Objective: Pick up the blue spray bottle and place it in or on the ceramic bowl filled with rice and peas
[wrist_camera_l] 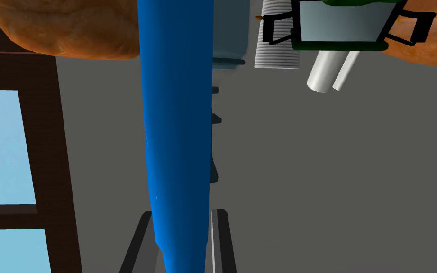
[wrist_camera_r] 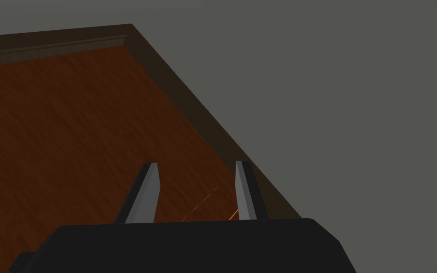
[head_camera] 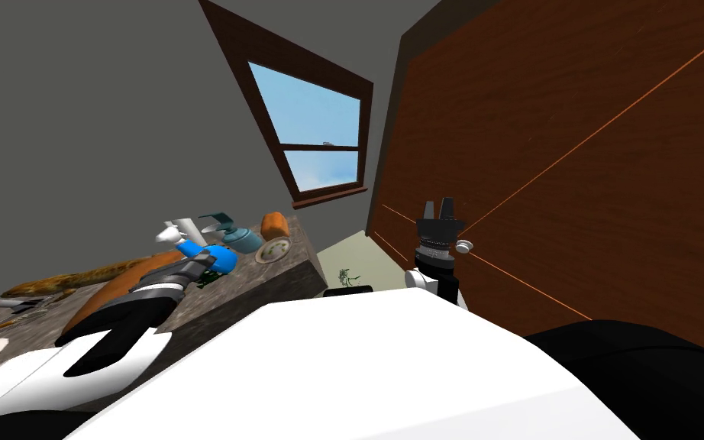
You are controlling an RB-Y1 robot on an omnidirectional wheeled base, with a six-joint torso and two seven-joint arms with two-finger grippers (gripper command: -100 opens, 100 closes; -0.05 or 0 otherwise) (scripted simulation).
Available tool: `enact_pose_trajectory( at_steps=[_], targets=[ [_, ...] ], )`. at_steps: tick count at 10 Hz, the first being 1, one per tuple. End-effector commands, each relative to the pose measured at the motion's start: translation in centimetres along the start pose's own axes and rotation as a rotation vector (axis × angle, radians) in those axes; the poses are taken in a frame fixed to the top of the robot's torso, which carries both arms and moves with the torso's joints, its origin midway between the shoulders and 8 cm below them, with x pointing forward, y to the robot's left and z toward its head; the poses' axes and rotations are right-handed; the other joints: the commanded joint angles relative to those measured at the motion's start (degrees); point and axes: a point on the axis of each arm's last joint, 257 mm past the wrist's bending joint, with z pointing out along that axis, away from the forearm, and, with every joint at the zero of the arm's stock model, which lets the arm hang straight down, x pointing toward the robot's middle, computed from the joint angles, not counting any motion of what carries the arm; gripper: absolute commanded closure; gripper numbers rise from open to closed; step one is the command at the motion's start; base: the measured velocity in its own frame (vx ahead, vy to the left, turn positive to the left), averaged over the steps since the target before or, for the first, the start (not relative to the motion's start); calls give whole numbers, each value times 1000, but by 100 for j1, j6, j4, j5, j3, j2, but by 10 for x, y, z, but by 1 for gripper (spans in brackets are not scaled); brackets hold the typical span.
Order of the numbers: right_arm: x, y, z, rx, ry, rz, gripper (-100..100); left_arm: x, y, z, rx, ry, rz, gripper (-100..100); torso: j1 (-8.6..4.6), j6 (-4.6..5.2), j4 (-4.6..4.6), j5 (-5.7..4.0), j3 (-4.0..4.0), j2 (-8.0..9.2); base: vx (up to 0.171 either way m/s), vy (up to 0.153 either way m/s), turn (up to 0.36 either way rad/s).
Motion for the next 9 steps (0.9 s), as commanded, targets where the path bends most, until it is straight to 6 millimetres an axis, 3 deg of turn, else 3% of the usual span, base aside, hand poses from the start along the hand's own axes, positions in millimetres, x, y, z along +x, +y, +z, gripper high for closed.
enact_pose_trajectory(
  at_steps=[1,6,9],
  targets=[
    [0,0,0,0,0,0,0,-20,-3,-4,8,-32,2,100,0,0,0,0,0,0,12,-34,32],
    [0,0,0,0,0,0,0,-67,-5,-9,22,-96,13,100,-9,2,1,-3,0,-1,23,-39,21],
    [0,0,0,0,0,0,0,-72,-1,-13,2,-71,8,100,-14,0,-1,-4,-6,-11,53,-41,2]
  ],
)
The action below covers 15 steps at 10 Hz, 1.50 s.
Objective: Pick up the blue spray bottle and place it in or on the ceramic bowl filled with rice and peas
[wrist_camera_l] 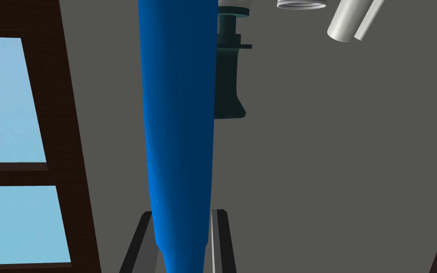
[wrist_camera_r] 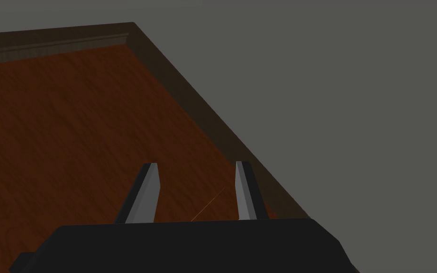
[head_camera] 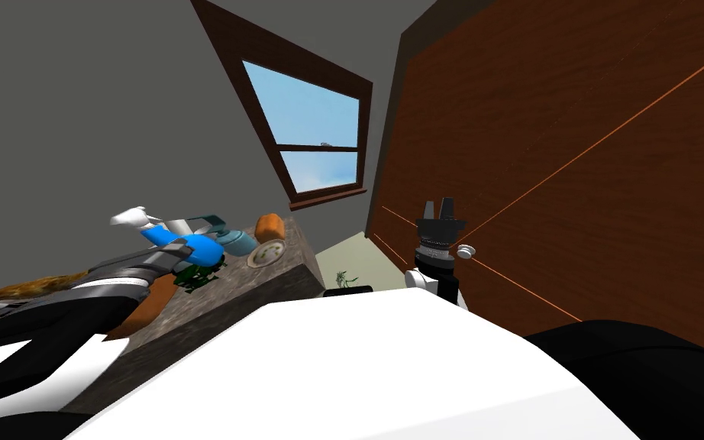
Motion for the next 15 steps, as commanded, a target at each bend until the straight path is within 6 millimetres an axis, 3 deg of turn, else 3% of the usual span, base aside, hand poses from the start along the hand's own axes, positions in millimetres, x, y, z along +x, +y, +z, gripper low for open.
enact_pose_trajectory(
  at_steps=[1,9,12,15],
  targets=[
    [0,0,0,0,0,0,0,3,4,-1,-18,23,-2,100,0,0,0,0,0,0,49,-30,-13],
    [0,0,0,0,0,0,0,44,18,-17,-102,191,-7,100,18,-10,-6,8,-6,-6,50,-15,-27],
    [0,0,0,0,0,0,0,57,10,-27,-106,249,-7,100,19,-6,-5,8,-6,-8,55,-12,-32],
    [0,0,0,0,0,0,0,61,-11,-37,-77,284,-11,100,19,1,-2,9,-1,0,39,-3,-25]
  ],
)
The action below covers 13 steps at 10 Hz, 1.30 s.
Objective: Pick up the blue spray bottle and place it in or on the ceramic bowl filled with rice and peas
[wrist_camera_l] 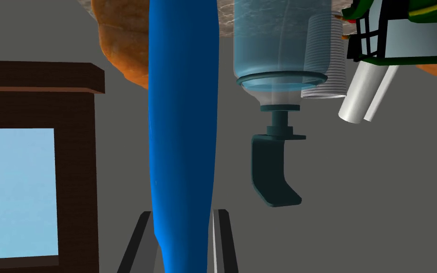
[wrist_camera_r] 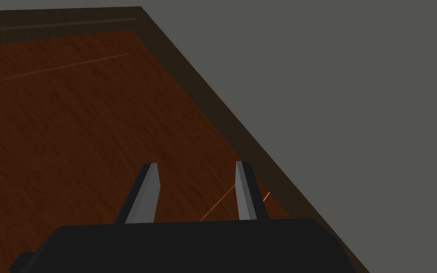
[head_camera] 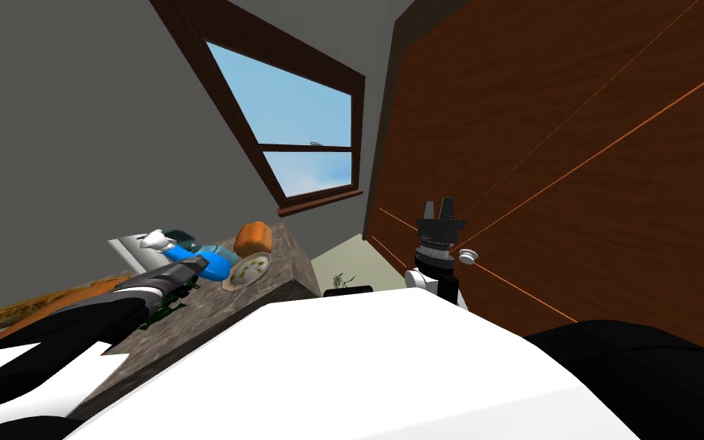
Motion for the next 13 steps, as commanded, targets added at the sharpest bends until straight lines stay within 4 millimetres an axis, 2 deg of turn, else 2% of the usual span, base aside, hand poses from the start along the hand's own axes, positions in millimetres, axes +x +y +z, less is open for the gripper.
enact_pose_trajectory(
  at_steps=[1,3,4,5,9,10,11,13],
  targets=[
    [0,0,0,0,0,0,0,1,-14,-6,25,11,1,100,0,0,0,0,0,0,34,-4,-18],
    [0,0,0,0,0,0,0,0,-27,-12,51,13,1,100,-2,5,2,-2,2,3,26,-3,-11],
    [0,0,0,0,0,0,0,-1,-23,-9,42,13,0,100,-1,5,2,-2,5,7,8,-3,-6],
    [0,0,0,0,0,0,0,-1,-24,-9,44,14,0,-100,3,2,4,-2,8,13,0,0,0],
    [0,0,0,0,0,0,0,-1,-24,-9,44,14,0,-100,6,2,6,-1,13,21,0,0,0],
    [0,0,0,0,0,0,0,-1,-24,-9,44,14,0,0,6,2,6,-1,13,21,0,0,0],
    [0,0,0,0,0,0,0,-6,-15,-4,28,19,0,-100,6,2,6,-1,13,21,-37,-16,-108],
    [0,0,0,0,0,0,0,-17,0,6,-2,25,-3,-100,-8,5,11,-5,26,44,-92,-55,-153]
  ],
)
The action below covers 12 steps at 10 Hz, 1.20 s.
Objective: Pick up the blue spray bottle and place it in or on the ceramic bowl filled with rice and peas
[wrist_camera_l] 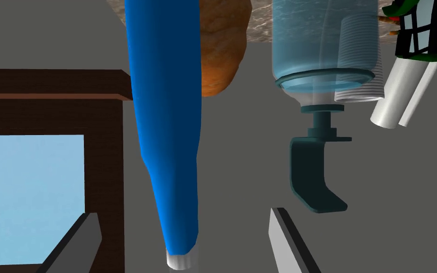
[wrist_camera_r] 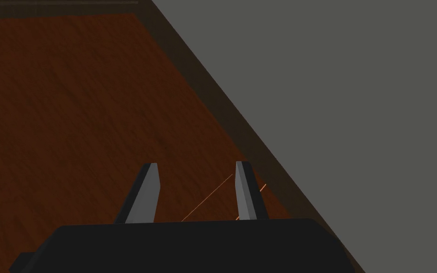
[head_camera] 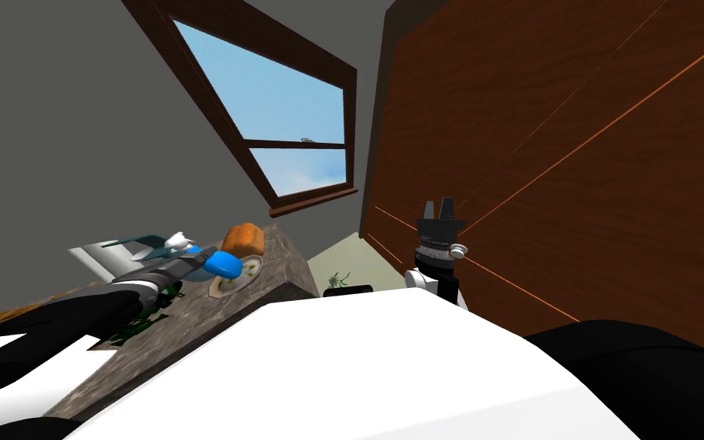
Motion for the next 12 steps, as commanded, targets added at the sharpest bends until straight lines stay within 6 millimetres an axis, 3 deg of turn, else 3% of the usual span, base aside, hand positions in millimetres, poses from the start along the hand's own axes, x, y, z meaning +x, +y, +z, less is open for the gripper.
enact_pose_trajectory(
  at_steps=[1,7,9,10,12],
  targets=[
    [0,0,0,0,0,0,0,-11,13,8,-26,3,-7,-100,0,0,0,0,0,0,-114,-53,-106],
    [0,0,0,0,0,0,0,-62,44,32,-98,-8,-49,-100,5,-1,2,1,4,6,-97,-47,-140],
    [0,0,0,0,0,0,0,-60,43,30,-94,-8,-46,-100,11,-4,0,3,-1,-5,-40,-23,-23],
    [0,0,0,0,0,0,0,-61,43,31,-96,-8,-47,0,19,-5,-2,5,-9,-18,0,0,0],
    [0,0,0,0,0,0,0,-60,43,31,-96,-8,-47,0,26,-4,-6,7,-16,-29,0,0,0]
  ],
)
